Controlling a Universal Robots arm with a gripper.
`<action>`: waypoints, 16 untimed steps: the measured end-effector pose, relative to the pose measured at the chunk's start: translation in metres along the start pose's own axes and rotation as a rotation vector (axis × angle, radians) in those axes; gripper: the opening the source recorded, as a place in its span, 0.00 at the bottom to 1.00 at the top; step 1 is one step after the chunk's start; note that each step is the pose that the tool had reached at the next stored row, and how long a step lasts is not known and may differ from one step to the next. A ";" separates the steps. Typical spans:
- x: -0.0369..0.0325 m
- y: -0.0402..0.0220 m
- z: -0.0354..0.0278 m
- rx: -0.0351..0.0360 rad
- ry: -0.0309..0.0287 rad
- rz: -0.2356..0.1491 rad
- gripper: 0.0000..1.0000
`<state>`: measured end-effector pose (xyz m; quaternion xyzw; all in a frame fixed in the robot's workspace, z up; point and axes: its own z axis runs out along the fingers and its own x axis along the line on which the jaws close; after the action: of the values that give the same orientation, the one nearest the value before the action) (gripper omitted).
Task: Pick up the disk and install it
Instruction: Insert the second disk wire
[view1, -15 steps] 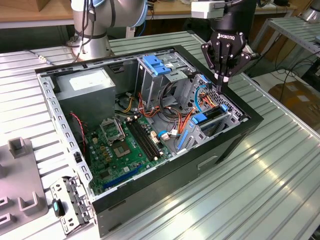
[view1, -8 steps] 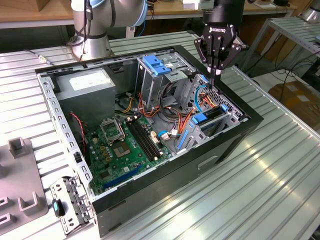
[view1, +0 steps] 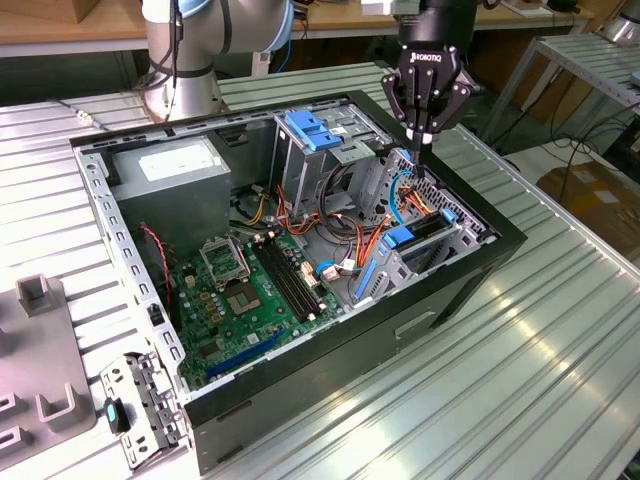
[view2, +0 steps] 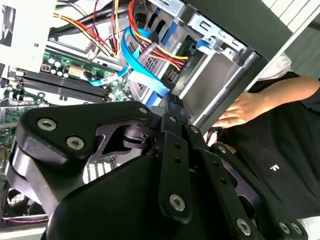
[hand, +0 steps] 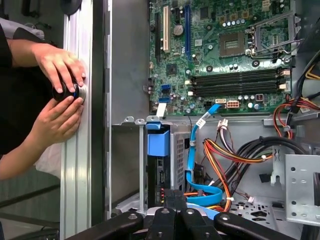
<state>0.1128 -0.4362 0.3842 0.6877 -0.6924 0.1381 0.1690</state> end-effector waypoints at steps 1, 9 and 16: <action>-0.0013 -0.0013 0.0012 -0.0009 -0.0003 0.000 0.11; -0.0063 -0.0027 0.0101 -0.0010 0.0075 0.000 0.24; -0.0109 -0.0032 0.0205 -0.0011 0.0184 0.001 0.24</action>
<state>0.1151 -0.4350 0.3609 0.6862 -0.6911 0.1441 0.1757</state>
